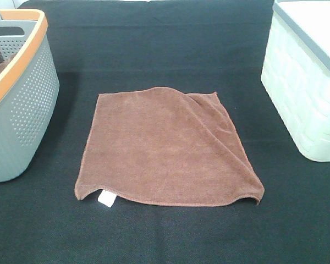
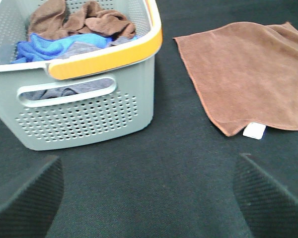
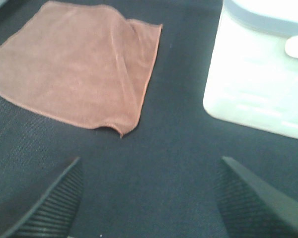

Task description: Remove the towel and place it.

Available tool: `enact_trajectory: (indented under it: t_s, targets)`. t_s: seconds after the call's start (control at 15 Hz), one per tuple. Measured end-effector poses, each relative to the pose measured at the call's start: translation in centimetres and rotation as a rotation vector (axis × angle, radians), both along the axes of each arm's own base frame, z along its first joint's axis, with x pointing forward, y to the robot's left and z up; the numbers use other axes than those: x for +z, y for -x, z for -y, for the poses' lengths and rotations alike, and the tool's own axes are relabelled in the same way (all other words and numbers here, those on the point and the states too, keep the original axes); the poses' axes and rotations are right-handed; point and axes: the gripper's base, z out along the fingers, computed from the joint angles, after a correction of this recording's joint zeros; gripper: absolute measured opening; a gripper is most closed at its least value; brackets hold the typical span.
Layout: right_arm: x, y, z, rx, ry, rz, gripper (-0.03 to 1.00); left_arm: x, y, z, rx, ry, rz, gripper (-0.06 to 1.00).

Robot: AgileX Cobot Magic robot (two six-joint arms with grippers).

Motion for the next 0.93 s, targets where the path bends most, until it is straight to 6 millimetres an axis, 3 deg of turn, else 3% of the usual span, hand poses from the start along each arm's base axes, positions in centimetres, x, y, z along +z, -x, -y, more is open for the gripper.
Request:
enact_trajectory:
  t_s: [0.93]
  targets:
    - [0.00,0.10,-0.14,-0.078,-0.006,0.013,0.71,0.00,0.02,-0.01,-0.015,0.000,0.000,0.88]
